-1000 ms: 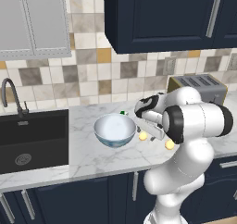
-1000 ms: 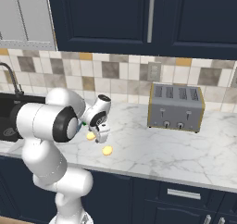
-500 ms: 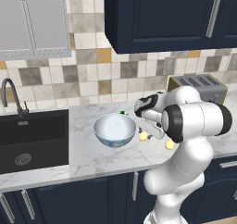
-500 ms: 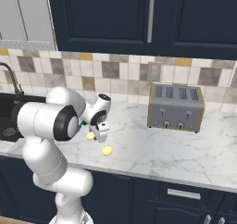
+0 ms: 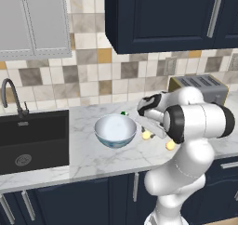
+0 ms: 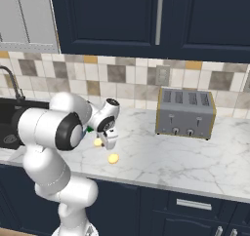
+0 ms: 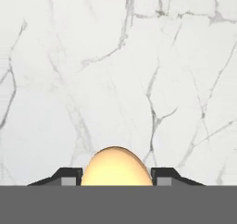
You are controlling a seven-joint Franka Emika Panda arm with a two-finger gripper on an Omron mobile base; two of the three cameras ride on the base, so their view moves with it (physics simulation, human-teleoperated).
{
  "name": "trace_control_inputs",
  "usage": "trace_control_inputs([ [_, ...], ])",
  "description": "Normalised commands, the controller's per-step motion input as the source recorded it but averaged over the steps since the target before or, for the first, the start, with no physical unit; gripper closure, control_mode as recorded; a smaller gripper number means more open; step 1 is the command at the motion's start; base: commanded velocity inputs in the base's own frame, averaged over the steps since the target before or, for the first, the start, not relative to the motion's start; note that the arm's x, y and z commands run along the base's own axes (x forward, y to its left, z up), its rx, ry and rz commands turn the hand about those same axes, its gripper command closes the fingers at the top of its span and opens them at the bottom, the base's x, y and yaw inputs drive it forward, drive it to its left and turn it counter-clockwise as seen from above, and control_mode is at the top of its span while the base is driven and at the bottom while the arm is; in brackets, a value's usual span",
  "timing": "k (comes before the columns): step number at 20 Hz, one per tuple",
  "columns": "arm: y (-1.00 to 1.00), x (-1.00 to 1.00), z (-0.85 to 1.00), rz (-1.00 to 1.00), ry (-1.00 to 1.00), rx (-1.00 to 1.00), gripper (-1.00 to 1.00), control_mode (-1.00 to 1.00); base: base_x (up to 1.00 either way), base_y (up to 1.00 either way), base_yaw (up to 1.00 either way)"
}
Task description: Gather the eggs and milk located in the vicinity of the sink area and place them right next to the bowl.
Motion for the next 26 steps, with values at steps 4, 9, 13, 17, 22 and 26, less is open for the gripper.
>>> trace_control_inputs([
  [4, -0.08, -0.08, 0.34, 0.26, -0.21, 0.00, 1.00, -1.00, 0.00, 0.00, 0.00],
  [9, -0.01, -0.13, 0.33, 0.47, -0.21, -0.06, 1.00, -1.00, 0.00, 0.00, 0.00],
  [13, -0.07, -0.12, 0.04, 0.61, -0.33, -0.05, 1.00, -1.00, 0.00, 0.00, 0.00],
  [17, -0.06, -0.05, 0.00, 0.64, -0.57, -0.05, 1.00, -1.00, 0.00, 0.00, 0.00],
  [22, -0.01, -0.14, 0.01, 0.41, -0.39, -0.10, 1.00, -1.00, 0.00, 0.00, 0.00],
  [26, 0.01, 0.00, -0.01, 0.33, -0.14, -0.16, 1.00, -1.00, 0.00, 0.00, 0.00],
])
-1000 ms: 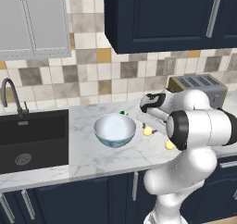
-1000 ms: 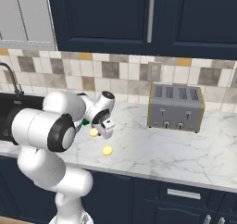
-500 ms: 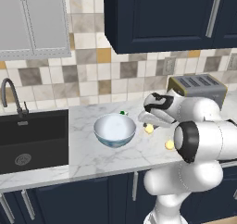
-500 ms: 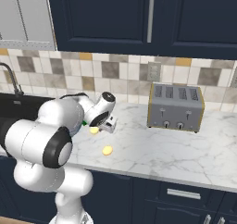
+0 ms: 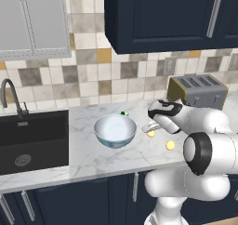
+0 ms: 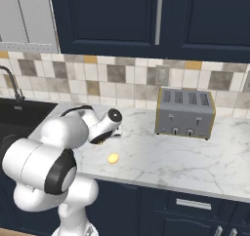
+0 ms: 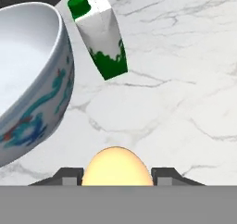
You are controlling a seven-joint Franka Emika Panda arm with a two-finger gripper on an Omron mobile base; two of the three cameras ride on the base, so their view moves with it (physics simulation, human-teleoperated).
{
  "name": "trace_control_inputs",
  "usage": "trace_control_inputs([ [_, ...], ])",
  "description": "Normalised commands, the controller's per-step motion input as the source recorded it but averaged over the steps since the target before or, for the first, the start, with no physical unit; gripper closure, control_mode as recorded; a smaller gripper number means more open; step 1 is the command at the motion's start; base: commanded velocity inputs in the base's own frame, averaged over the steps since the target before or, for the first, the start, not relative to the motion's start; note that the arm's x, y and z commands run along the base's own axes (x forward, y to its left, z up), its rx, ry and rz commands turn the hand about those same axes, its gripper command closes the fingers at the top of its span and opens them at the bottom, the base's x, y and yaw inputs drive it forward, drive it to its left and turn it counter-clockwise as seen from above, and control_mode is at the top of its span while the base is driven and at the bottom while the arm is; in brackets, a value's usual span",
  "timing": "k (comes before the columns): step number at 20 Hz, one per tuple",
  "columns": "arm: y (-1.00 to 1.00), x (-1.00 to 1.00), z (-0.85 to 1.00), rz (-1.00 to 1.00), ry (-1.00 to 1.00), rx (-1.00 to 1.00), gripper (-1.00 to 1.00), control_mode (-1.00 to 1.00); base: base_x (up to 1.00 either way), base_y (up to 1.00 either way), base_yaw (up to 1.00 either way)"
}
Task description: Gather the eggs and milk located in the vicinity of the sink area and place them right next to the bowl.
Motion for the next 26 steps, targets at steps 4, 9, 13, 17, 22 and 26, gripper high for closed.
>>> trace_control_inputs([
  [4, 0.00, 0.00, 0.00, 0.33, -0.21, -0.14, 1.00, -1.00, 0.00, 0.00, 0.00],
  [9, 0.12, -0.02, 0.00, 0.34, -0.06, -0.08, 1.00, -1.00, 0.00, 0.00, 0.00],
  [13, 0.21, -0.01, 0.00, 0.22, 0.03, 0.00, 1.00, -1.00, 0.00, 0.00, 0.00],
  [17, 0.00, 0.00, 0.00, 0.01, -0.01, 0.00, 1.00, -1.00, 0.00, 0.00, 0.00],
  [22, 0.16, 0.00, -0.02, 0.07, 0.00, 0.00, 1.00, -1.00, 0.00, 0.00, 0.00],
  [26, 0.29, 0.00, -0.03, 0.10, -0.03, 0.00, 1.00, -1.00, 0.00, 0.00, 0.00],
])
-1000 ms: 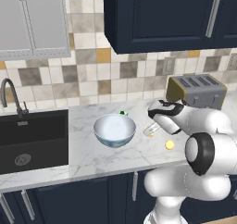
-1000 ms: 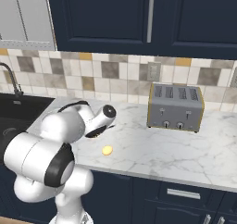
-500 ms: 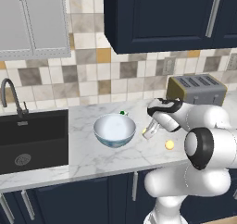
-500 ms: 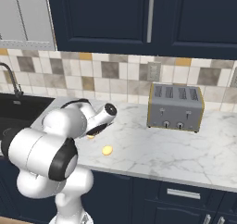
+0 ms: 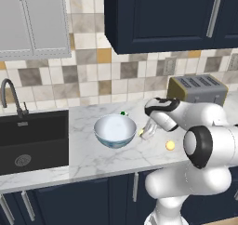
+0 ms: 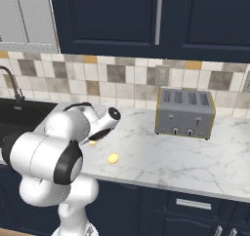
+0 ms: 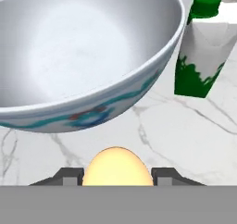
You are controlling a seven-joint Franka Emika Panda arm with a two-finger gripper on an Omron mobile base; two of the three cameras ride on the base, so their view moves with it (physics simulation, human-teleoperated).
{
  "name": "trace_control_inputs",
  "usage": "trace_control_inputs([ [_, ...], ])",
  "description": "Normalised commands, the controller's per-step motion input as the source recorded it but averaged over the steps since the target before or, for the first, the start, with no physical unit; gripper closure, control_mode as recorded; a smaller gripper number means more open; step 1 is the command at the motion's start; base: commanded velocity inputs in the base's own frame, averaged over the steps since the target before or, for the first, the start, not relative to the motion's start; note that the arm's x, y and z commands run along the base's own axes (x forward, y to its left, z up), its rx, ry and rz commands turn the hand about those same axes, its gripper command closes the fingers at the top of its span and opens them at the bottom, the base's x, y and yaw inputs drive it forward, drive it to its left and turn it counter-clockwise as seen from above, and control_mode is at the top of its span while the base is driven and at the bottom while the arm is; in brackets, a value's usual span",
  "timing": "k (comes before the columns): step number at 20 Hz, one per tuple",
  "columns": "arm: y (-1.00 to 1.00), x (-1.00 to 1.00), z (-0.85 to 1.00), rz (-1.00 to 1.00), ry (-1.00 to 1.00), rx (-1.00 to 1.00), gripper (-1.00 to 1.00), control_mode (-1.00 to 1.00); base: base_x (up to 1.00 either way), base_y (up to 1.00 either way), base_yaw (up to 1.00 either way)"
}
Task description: Gather the eggs and milk located in the vicinity of the sink area and place them right next to the bowl.
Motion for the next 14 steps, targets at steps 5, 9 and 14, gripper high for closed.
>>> trace_control_inputs([
  [5, 0.17, 0.00, -0.16, 0.12, -0.02, 0.00, 1.00, -1.00, 0.00, 0.00, 0.00],
  [9, 0.02, 0.00, -0.17, 0.14, -0.07, 0.00, 1.00, -1.00, 0.00, 0.00, 0.00],
  [14, 0.11, 0.00, -0.03, 0.14, -0.10, 0.00, 1.00, -1.00, 0.00, 0.00, 0.00],
])
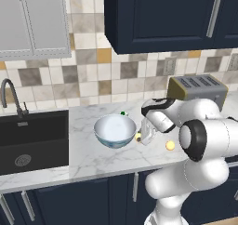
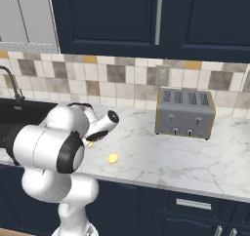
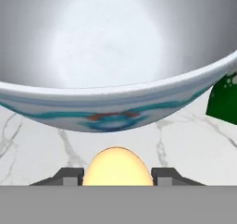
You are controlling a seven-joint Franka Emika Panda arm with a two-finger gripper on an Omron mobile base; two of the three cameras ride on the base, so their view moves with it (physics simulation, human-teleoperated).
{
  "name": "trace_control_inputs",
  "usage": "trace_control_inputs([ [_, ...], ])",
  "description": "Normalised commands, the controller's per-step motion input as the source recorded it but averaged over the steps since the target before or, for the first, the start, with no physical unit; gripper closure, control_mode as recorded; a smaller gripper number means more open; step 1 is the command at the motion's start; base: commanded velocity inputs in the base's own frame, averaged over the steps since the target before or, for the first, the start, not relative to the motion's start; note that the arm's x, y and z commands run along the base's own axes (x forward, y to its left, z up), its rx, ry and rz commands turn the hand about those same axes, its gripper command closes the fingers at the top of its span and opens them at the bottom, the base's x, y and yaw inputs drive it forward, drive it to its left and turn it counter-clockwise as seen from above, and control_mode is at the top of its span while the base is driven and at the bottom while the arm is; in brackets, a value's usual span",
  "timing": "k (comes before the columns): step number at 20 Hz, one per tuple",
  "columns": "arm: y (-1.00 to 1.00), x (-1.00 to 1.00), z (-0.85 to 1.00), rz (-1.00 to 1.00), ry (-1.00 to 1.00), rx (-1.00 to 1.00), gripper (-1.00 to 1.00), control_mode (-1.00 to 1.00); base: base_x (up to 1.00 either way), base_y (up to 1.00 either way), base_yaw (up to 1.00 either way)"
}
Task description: Gather the eggs and milk located in the vicinity of the sink area and place them right next to the bowl.
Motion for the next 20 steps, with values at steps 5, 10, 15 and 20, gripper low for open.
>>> trace_control_inputs([
  [5, 0.10, 0.00, 0.00, 0.11, -0.04, 0.00, 1.00, -1.00, 0.00, 0.00, 0.00],
  [10, 0.05, 0.00, 0.00, 0.09, -0.02, 0.00, -1.00, -1.00, 0.00, 0.00, 0.00],
  [15, 0.00, 0.00, 0.00, 0.02, 0.00, 0.00, -1.00, -1.00, 0.00, 0.00, 0.00],
  [20, -0.14, -0.03, 0.11, 0.00, 0.01, 0.00, -1.00, -1.00, 0.00, 0.00, 0.00],
])
